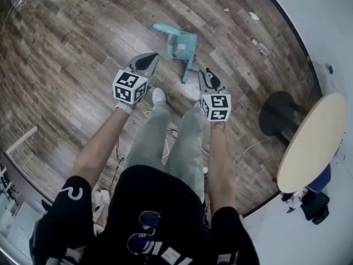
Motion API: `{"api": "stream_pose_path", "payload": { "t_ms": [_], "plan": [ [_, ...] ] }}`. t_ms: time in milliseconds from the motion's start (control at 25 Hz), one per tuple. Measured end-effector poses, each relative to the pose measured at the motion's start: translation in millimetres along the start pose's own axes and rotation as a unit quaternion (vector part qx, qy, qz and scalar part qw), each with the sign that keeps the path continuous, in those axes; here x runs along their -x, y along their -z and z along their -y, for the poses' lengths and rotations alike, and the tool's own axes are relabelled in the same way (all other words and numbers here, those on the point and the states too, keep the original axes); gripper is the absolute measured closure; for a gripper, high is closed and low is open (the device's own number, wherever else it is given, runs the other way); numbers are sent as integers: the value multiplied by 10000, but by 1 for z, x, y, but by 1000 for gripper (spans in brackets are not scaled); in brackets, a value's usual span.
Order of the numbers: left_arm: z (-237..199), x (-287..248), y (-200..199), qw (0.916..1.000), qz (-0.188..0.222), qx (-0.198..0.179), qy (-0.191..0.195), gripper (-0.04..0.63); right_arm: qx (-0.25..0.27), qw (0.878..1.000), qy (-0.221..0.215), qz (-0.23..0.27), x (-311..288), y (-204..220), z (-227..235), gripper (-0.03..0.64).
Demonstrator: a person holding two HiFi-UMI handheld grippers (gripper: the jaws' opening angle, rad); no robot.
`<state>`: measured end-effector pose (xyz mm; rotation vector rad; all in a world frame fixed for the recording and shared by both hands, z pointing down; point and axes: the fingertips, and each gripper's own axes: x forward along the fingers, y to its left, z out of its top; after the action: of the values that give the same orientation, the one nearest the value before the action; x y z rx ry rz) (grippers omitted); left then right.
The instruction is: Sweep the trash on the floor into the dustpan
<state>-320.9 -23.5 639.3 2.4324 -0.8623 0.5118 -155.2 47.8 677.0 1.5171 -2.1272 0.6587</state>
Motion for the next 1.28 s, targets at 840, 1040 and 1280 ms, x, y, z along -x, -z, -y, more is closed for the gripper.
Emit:
{"api": "stream_pose_path", "payload": {
  "t_ms": [840, 1040, 1280],
  "plan": [
    [41, -13, -10, 9990, 68, -238, 378, 598, -275, 9935, 1062, 291, 80, 7, 65, 529],
    [51, -21, -8, 9988, 25, -251, 424, 598, -65, 9919, 1267, -64, 80, 28, 87, 528],
    [32, -19, 0, 9995, -14, -122, 281, 598, 11, 9931, 1159, -192, 51, 40, 92, 528]
  ]
}}
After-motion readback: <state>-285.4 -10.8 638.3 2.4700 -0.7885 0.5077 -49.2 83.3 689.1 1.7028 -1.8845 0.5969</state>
